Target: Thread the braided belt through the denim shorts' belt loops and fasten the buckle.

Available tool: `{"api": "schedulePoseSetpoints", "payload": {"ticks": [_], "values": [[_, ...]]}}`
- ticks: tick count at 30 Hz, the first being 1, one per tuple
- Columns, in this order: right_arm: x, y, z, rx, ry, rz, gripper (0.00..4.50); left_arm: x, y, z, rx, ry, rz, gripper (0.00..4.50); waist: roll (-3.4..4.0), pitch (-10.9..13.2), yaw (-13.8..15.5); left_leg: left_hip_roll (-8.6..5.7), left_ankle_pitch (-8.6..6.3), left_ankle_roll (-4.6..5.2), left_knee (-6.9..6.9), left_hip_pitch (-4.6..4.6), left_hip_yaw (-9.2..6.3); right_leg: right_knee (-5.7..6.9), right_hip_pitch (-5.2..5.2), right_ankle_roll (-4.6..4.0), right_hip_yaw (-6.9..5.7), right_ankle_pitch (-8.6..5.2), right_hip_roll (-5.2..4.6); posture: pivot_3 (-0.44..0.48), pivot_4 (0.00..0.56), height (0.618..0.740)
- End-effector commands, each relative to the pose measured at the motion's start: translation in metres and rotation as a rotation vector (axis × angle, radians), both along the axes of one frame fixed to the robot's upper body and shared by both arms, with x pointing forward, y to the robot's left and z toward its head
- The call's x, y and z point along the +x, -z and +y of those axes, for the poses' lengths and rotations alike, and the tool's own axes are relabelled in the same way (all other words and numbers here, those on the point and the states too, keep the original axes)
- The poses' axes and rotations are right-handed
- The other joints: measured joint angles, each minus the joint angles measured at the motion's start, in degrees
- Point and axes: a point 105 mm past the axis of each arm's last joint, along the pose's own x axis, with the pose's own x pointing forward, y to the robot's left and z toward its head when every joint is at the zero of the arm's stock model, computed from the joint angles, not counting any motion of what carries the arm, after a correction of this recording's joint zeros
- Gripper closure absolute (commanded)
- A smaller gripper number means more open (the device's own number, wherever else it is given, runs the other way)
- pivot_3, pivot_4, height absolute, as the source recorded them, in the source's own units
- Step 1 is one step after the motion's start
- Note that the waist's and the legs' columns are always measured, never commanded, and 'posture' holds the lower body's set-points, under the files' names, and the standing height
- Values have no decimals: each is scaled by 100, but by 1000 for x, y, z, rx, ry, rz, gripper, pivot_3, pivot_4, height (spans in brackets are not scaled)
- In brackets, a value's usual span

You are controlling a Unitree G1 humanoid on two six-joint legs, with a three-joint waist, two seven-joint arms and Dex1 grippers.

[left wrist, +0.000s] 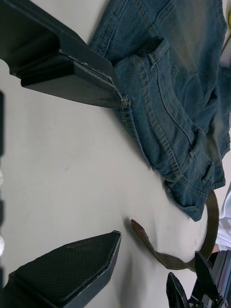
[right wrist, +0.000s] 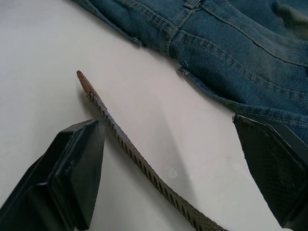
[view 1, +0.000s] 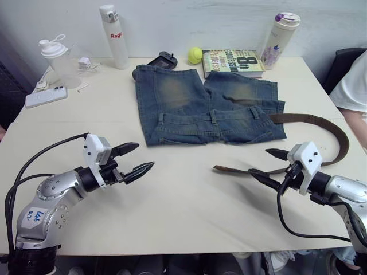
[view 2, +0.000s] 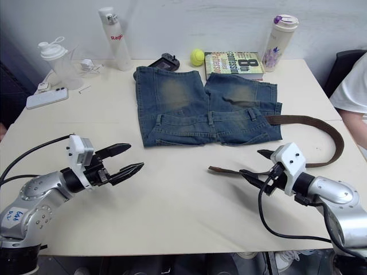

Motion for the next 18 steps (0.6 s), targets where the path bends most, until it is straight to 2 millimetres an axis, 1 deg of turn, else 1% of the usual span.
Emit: {"api": "schedulePoseSetpoints", "payload": {"ticks": [1,6,12,14,17,18], "values": [[1,-6,1,-16,-20,-29,0,-1,-10,-2,15,19,-37,52,0,0,0,0,0,0,0,0,0,0,0,0,0,0,0,0,150,740],[-1,15,6,-199,-125,92,0,1,-8,-6,45,29,-46,52,4,3,-2,-1,0,0,0,1,3,0,0,0,2,0,-1,0,150,740],[16,31,4,-327,-128,179,0,1,-8,-9,51,40,-47,52,5,3,-13,2,0,-1,-1,3,2,-1,-1,0,2,0,1,0,150,740],[22,40,-1,-363,-108,225,0,0,-8,-11,53,45,-46,52,5,3,-11,2,0,-1,0,2,2,-2,-1,0,1,0,1,0,150,740],[26,47,-5,-386,-96,253,761,-2,-8,-13,55,50,-48,0,4,3,-10,2,0,0,2,4,1,-8,7,0,-1,0,1,0,150,740],[25,48,-4,-384,-111,261,1233,-2,-8,-13,56,51,-48,0,4,3,-10,2,0,0,3,4,1,-8,7,0,-1,0,0,0,150,740]]}}
